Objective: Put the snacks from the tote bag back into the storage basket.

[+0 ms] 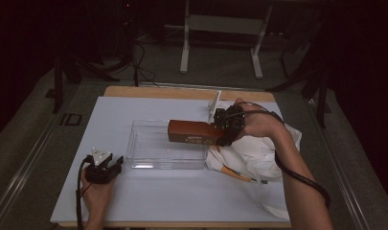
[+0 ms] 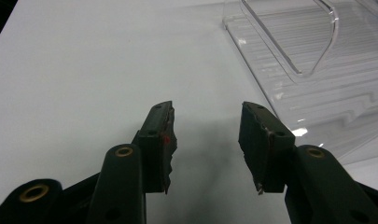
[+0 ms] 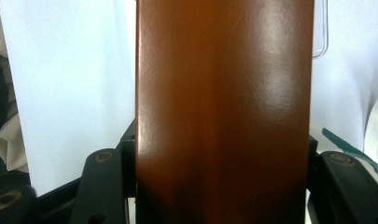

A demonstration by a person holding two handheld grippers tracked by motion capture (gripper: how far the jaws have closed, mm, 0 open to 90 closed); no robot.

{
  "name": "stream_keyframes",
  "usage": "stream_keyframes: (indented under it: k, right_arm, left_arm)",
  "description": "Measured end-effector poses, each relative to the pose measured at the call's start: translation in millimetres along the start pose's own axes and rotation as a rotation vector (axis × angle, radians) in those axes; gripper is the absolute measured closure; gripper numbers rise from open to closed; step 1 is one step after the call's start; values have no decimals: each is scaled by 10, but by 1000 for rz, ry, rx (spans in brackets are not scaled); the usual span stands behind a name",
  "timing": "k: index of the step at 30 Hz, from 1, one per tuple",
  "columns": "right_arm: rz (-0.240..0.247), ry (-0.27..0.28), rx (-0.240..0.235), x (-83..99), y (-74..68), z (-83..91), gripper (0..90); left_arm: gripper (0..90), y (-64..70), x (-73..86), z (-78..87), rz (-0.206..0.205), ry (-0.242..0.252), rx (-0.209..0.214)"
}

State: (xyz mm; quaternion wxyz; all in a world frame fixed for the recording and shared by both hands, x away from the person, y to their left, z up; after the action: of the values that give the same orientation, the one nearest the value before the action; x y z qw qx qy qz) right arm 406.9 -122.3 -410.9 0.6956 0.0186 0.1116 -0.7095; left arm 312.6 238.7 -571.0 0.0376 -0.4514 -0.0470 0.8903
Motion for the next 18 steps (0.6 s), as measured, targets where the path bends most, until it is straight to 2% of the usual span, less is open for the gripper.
stream_keyframes:
  k: [18]
  right_arm:
    - [21, -14, -13, -130, -5, -100, 431]
  left_arm:
    - [555, 0, 0, 0, 1, 0, 1]
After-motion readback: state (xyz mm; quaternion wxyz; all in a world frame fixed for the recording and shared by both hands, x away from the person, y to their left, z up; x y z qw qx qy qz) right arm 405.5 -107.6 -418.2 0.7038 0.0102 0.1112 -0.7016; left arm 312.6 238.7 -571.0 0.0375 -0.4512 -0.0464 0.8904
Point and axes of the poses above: each handheld gripper's, and its own axes: z roughly backward along the jaws, x roughly out of its underside, y roughly to its right, the point moved 5 cm from there along -z, roughly forward along the jaws, and after that the axes turned 11 degrees about -x, right-handed, at the moved point
